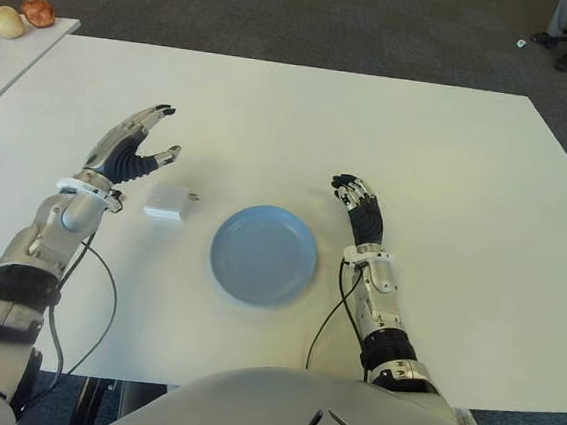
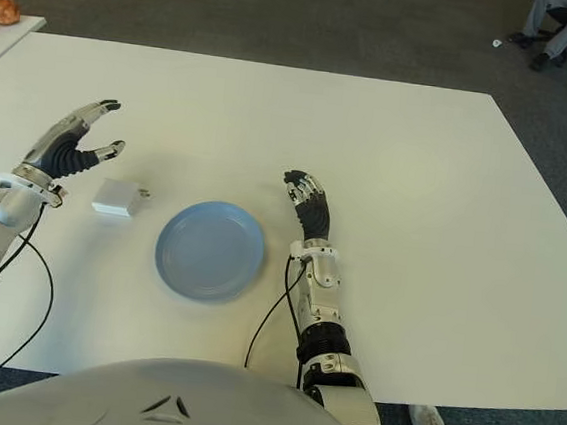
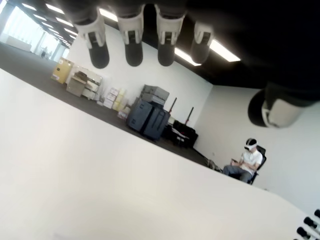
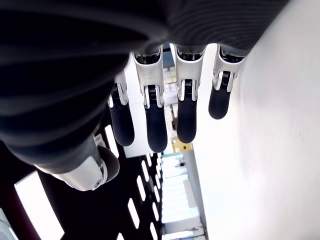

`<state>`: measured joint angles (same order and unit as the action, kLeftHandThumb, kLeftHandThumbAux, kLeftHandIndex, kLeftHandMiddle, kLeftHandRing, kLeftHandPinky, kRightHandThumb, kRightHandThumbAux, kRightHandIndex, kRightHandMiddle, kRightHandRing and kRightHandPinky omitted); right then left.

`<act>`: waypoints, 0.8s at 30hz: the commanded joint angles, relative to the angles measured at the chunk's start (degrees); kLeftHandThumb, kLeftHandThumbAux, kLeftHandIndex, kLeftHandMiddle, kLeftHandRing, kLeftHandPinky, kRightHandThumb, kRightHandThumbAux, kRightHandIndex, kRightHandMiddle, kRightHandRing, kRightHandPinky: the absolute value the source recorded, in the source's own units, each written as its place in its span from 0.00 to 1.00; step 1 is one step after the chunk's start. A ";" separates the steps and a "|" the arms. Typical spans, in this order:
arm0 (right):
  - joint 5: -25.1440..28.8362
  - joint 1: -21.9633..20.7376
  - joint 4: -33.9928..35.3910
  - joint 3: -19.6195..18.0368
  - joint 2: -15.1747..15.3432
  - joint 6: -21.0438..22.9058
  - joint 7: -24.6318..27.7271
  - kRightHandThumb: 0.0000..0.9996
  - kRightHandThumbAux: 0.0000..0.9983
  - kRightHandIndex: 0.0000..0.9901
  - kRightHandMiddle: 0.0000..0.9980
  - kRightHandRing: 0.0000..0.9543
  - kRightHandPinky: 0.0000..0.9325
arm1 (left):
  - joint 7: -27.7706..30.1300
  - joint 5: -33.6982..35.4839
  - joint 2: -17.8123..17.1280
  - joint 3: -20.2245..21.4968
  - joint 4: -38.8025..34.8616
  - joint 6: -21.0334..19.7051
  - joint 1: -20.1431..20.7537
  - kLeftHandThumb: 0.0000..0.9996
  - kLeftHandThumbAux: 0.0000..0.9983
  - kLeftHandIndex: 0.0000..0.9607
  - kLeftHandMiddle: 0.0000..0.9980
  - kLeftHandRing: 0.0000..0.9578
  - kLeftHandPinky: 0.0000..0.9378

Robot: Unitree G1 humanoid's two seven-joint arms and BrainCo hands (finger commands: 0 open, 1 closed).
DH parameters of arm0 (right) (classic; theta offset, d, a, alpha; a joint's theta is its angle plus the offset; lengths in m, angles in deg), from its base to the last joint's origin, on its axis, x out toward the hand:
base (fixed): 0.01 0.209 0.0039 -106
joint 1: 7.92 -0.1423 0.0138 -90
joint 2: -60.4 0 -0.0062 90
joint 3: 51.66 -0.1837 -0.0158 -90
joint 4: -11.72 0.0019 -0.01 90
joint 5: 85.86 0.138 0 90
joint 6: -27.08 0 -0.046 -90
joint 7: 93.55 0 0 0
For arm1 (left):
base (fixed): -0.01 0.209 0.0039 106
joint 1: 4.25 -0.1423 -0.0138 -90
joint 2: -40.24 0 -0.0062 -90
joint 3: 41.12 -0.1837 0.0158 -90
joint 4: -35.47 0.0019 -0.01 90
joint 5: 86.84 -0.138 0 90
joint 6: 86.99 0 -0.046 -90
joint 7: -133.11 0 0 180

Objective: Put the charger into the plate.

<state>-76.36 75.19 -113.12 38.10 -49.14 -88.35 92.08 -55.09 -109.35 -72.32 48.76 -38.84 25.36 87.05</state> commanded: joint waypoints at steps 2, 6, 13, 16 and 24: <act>0.54 4.47 -4.28 -0.47 -2.85 2.74 0.38 0.00 0.66 0.28 0.31 0.26 0.20 | -4.70 -6.46 7.53 3.17 -15.19 -14.21 -12.34 0.16 0.44 0.00 0.00 0.00 0.04; 0.63 4.73 -4.09 -0.42 -3.09 2.48 0.74 0.00 0.67 0.28 0.31 0.26 0.20 | -8.08 -11.68 11.61 3.23 -20.17 -20.62 -16.48 0.16 0.44 0.00 0.00 0.01 0.06; 0.99 4.97 -3.76 -0.49 -3.47 2.53 1.13 0.00 0.68 0.29 0.31 0.27 0.21 | -11.60 -19.27 17.15 2.27 -24.82 -28.90 -20.50 0.16 0.42 0.00 0.00 0.00 0.06; 1.00 5.10 -3.52 -0.37 -3.67 2.63 1.06 0.00 0.69 0.28 0.31 0.27 0.21 | -11.19 -20.49 18.54 2.20 -26.31 -31.52 -21.46 0.16 0.40 0.00 0.00 0.00 0.07; 1.10 5.31 -3.10 -0.06 -4.13 2.72 0.67 0.00 0.69 0.28 0.32 0.28 0.22 | -8.48 -24.34 23.28 -0.03 -33.78 -39.70 -27.30 0.20 0.33 0.00 0.00 0.00 0.09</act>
<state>-75.54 75.58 -112.98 38.12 -49.24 -88.45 93.42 -65.10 -132.04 -50.67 49.97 -70.47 -12.12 62.41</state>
